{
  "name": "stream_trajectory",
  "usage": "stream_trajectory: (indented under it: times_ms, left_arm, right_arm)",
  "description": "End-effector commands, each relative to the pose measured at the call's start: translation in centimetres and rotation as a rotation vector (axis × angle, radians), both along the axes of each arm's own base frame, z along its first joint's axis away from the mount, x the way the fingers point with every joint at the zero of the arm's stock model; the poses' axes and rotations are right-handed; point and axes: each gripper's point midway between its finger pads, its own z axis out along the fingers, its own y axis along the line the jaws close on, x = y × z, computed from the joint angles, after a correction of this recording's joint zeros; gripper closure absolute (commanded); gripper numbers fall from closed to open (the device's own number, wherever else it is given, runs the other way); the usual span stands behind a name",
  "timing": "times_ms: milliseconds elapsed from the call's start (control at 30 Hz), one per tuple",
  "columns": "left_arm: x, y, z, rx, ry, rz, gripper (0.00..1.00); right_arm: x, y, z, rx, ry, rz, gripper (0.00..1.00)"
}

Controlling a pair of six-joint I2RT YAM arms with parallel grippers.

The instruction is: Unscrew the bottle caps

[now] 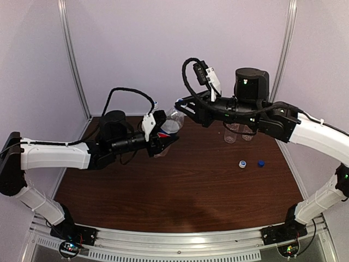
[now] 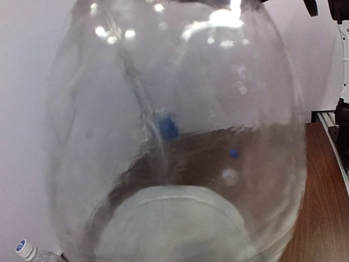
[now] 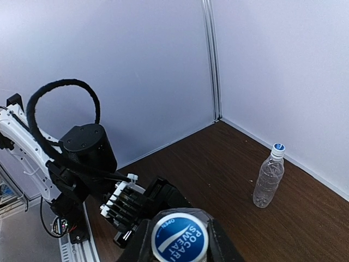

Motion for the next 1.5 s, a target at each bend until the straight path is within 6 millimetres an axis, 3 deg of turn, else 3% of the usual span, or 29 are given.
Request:
stream_trajectory:
  times_ms: [0,67,167,267,367,500,733,767,800,867,900,933,1100,1167,1233,1300,1467]
  left_arm:
    - [0.2,-0.3,1.1,-0.027,-0.022,0.003,0.54]
    - [0.1,-0.3,1.1,-0.023,-0.023,-0.003,0.54]
    - [-0.8,-0.5,0.8,0.002,-0.03,-0.05,0.54]
    - [-3.5,-1.1,0.2,0.067,-0.04,-0.219,0.54]
    - [-6.8,-1.3,-0.6,0.114,-0.024,-0.411,0.54]
    - [-9.1,-1.2,-1.2,0.134,0.011,-0.542,0.54]
    - [-10.1,-1.5,-1.0,0.14,0.022,-0.61,0.56]
    - [-10.0,-1.5,-1.0,0.141,0.021,-0.609,0.56]
    - [-9.9,-1.6,-1.0,0.14,0.017,-0.603,0.56]
    - [-9.5,-1.7,-0.7,0.132,0.008,-0.576,0.57]
    - [-9.1,-1.6,-0.5,0.127,0.003,-0.55,0.57]
    - [-8.6,-1.6,-0.4,0.122,-0.001,-0.516,0.57]
    - [-5.6,-1.1,0.3,0.099,-0.034,-0.314,0.56]
    - [-4.1,-0.7,0.7,0.073,-0.041,-0.213,0.56]
    - [-2.5,-0.2,1.4,0.029,-0.041,-0.11,0.56]
    - [-1.3,0.3,1.8,-0.006,-0.041,-0.026,0.56]
    - [1.5,1.3,2.1,-0.062,-0.022,0.144,0.57]
  right_arm:
    - [0.1,-0.1,0.7,0.005,-0.009,-0.018,0.87]
    - [0.0,-0.2,0.7,-0.003,-0.02,-0.015,1.0]
    - [-1.1,0.1,0.2,-0.089,-0.077,0.072,1.0]
    - [-6.2,0.6,-1.6,-0.231,-0.215,0.402,1.0]
    - [-11.3,-0.9,-3.6,-0.304,-0.344,0.704,1.0]
    - [-13.2,-2.6,-5.2,-0.398,-0.445,0.827,1.0]
    - [-11.6,-2.9,-6.6,-0.547,-0.529,0.806,1.0]
    - [-11.3,-2.8,-6.7,-0.558,-0.534,0.792,0.94]
    - [-10.9,-2.6,-6.5,-0.557,-0.531,0.77,0.78]
    - [-10.1,-2.2,-5.7,-0.529,-0.521,0.708,0.36]
    - [-9.8,-1.9,-5.0,-0.503,-0.516,0.672,0.05]
    - [-9.4,-1.7,-4.3,-0.472,-0.505,0.629,0.01]
    - [-9.4,-1.9,-0.3,-0.255,-0.461,0.5,0.0]
    - [-7.7,-2.0,2.0,-0.132,-0.404,0.358,0.0]
    - [-4.6,-2.8,4.4,0.007,-0.293,0.14,0.01]
    - [-2.3,-3.9,4.8,0.099,-0.171,-0.016,0.06]
    - [-0.6,-4.0,3.9,0.239,-0.009,-0.122,0.24]
